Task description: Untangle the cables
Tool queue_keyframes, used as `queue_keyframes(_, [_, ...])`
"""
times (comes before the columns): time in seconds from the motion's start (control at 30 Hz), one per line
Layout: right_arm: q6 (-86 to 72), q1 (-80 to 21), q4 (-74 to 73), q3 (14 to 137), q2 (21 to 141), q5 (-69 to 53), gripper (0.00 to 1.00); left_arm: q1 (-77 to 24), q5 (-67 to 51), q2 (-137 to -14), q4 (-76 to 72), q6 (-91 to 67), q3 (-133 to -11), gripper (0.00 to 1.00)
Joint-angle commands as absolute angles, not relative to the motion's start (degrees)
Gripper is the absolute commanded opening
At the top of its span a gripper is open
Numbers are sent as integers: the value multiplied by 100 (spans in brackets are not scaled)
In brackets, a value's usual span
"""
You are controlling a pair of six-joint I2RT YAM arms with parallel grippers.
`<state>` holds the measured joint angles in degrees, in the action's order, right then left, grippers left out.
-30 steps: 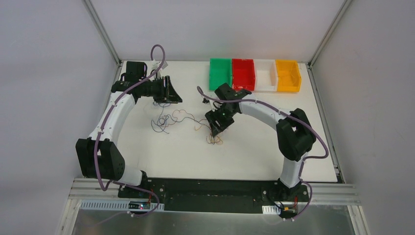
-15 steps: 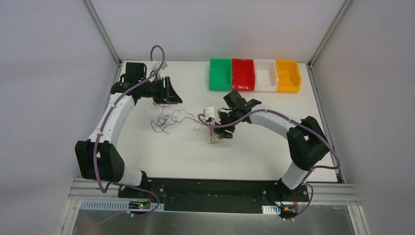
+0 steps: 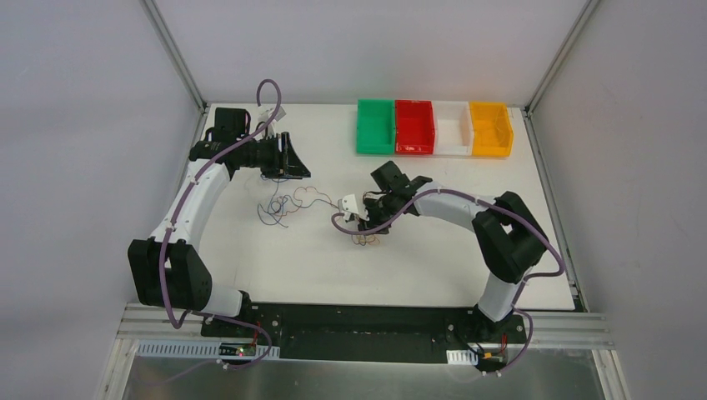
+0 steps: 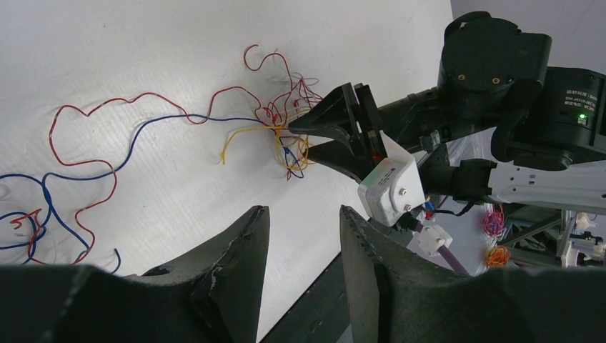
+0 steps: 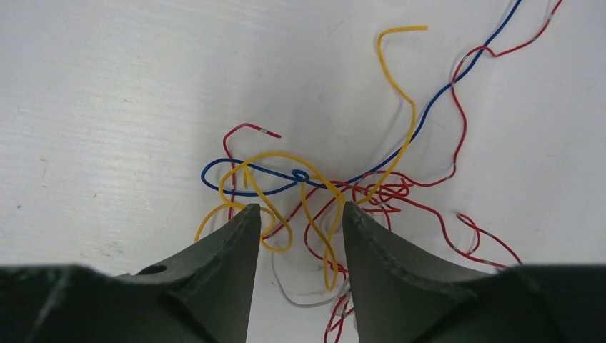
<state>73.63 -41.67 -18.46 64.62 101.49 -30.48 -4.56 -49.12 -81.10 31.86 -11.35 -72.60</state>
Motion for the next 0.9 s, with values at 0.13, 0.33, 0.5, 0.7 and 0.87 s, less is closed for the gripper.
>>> queue_keyframes(0.13, [8042,-4205,-1810,6476,10284,-3131,41,-475,-4944,-8153,3085,-1152,-7360,42])
queue_keyframes(0.33, [8036,-4202,-1794,6562,10183,-3144,8,-475,-4925,-8192,3089,-1152,-7404,42])
queue_keyframes(0.5, [7756,-4160,-2105,6769,9509,-3399,0,-459,-4905,-8200,3085,-1127,-7461,42])
queue_keyframes(0.7, [6117,-3730,-2831,7886,8741,-4081,0,-407,-4840,-8236,3086,-1069,-7511,42])
queue_keyframes(0.87, [4528,-2944,-2847,8772,8558,-4407,0,-397,-4816,-8382,3085,-1057,-7657,46])
